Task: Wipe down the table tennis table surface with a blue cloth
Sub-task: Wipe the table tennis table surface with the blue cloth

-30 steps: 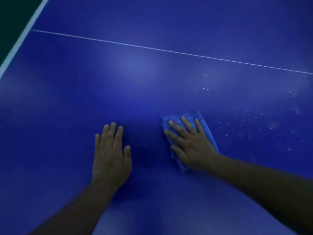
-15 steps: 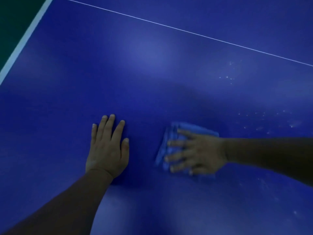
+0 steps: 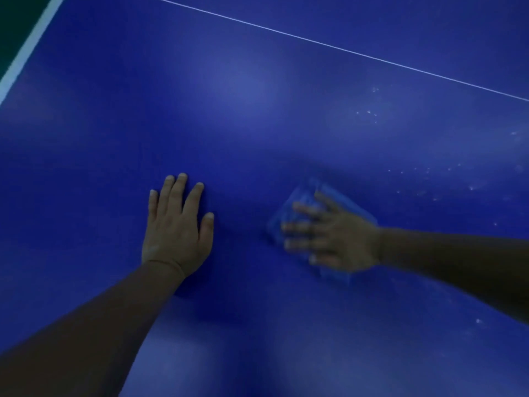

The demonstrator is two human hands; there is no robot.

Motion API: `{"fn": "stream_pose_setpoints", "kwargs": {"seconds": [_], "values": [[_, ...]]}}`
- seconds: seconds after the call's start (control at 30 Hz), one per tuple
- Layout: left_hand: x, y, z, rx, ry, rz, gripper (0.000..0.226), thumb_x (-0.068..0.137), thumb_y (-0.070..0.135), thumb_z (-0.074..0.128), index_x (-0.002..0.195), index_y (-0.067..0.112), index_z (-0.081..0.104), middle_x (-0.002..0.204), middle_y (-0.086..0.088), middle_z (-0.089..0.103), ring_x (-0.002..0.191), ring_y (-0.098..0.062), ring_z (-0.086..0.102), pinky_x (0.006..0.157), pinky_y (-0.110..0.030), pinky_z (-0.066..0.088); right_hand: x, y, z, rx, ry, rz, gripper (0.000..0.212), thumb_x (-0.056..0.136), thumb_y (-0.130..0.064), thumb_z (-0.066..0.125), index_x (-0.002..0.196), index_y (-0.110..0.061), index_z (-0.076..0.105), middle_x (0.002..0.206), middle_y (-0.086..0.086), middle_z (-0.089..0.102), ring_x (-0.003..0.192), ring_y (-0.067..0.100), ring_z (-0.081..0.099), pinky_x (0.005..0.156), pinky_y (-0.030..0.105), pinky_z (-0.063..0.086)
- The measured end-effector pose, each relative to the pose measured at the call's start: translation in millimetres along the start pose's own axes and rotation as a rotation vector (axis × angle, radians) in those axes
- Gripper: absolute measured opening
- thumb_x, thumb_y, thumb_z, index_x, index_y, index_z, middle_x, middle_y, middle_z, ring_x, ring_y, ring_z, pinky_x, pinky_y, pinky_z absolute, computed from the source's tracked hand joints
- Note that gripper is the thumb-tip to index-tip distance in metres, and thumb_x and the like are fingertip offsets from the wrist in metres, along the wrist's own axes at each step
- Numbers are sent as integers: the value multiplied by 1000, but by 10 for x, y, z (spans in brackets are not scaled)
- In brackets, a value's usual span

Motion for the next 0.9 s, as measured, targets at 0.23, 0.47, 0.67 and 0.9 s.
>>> {"fn": "stream_pose_setpoints", "kwargs": {"seconds": [0.23,0.47,0.67,0.9], "values": [[466,591,-39,-93,81,28,67,95,43,27,150,6,39,162,-13,29,153,-29,18,124,-52,5,126,1806,-133,165,82,1001,72,91,-57,10,156,-33,30,165,-5,23,153,34,14,116,71,9],[857,835,225,-23,34,-31,64,102,43,27,158,11,24,168,-10,9,155,-24,-3,125,-48,-6,-38,1931,8,74,83,722,60,98,-52,21,154,-33,34,163,-4,29,151,34,22,116,69,14],[892,807,282,-13,15,-34,70,98,49,19,155,12,32,166,-12,17,155,-26,2,125,-49,-2,423,1836,-17,147,80,751,61,98,-51,19,155,-33,33,164,-4,26,152,34,18,116,68,10],[883,801,272,-1,19,-31,66,99,46,22,154,11,33,166,-12,18,155,-25,3,125,-47,-2,-289,2661,118,206,51,1206,68,94,-56,4,158,-38,17,167,-11,9,155,28,0,120,63,-2]]}}
Point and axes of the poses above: each hand's wrist, its own x-axis towards the middle knuckle, its own z-axis out of the palm, y = z × x, the point moved 10 cm from there along x, towards the middle knuckle
